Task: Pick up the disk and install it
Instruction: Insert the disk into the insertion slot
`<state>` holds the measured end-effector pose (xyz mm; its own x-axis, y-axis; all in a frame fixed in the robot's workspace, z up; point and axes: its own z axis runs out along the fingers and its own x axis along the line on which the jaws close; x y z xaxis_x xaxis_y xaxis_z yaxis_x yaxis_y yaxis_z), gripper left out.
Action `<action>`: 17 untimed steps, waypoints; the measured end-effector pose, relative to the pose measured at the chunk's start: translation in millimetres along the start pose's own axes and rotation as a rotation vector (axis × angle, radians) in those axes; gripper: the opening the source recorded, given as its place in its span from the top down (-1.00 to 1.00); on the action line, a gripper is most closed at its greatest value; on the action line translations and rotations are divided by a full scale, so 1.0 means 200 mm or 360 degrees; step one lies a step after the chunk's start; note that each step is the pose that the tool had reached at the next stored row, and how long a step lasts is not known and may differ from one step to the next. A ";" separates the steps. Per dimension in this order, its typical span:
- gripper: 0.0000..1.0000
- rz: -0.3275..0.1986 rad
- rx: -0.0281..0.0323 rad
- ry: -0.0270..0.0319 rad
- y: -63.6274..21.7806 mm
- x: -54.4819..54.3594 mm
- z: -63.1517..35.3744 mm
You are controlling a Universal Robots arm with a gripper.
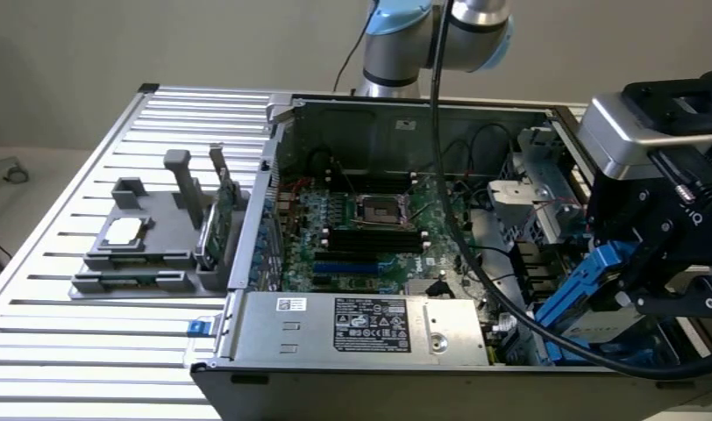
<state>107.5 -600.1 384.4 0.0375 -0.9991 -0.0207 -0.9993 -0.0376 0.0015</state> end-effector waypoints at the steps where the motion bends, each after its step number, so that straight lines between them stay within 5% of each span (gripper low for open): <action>1: 0.34 0.0000 0.00000 0.00000 0.000 0.00 0.000; 15: 0.34 0.0019 0.00003 0.00000 -0.001 0.00 0.000; 17: 0.19 0.0023 0.00004 0.00003 -0.001 0.00 0.000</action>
<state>107.7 -600.1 384.5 0.0229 -0.9995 -0.0205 -0.9997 -0.0229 0.0015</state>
